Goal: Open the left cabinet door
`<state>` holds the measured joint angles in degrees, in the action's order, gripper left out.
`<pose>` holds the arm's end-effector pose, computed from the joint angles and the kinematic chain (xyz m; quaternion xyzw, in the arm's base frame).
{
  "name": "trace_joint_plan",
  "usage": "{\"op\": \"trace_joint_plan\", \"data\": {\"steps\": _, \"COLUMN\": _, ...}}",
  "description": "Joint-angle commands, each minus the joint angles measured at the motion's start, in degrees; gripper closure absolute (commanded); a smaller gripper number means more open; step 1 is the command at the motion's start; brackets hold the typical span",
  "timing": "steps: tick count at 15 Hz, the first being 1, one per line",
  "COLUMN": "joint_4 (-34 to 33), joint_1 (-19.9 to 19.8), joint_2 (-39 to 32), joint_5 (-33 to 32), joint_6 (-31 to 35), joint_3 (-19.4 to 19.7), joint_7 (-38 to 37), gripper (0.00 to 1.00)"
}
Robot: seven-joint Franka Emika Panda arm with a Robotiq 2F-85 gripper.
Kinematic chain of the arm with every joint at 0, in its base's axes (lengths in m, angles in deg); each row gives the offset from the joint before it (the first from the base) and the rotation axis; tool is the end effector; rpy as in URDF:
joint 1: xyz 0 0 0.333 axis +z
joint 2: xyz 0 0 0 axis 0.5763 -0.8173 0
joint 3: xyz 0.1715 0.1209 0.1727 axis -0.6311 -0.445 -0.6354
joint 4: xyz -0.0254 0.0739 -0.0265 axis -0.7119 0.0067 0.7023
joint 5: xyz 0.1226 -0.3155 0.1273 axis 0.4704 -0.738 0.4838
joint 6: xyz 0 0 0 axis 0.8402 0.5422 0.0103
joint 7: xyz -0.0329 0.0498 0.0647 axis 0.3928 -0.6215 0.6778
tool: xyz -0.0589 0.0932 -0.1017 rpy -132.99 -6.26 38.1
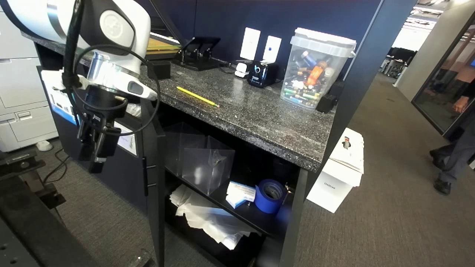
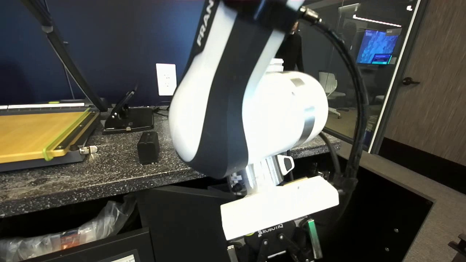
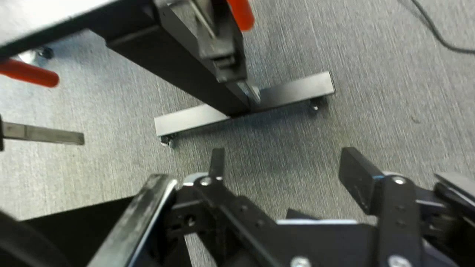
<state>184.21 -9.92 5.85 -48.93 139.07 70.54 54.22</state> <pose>0.4486 0.1630 0.0116 0.9627 -0.0961 -0.2289 0.1078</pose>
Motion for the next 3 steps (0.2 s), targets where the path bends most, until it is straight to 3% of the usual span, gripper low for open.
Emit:
{"op": "trace_joint_plan", "data": {"steps": 1, "joint_4": 0.4, "joint_1": -2.5, "joint_2": 1.0, "joint_5": -2.0, "joint_6": -0.9, "joint_3": -2.4, "joint_7": -1.2, "gripper": 0.14}}
{"op": "trace_joint_plan", "data": {"steps": 3, "joint_4": 0.2, "joint_1": -2.8, "joint_2": 0.8, "joint_5": -2.0, "joint_6": -0.6, "joint_3": -2.6, "joint_7": -1.2, "gripper": 0.00}}
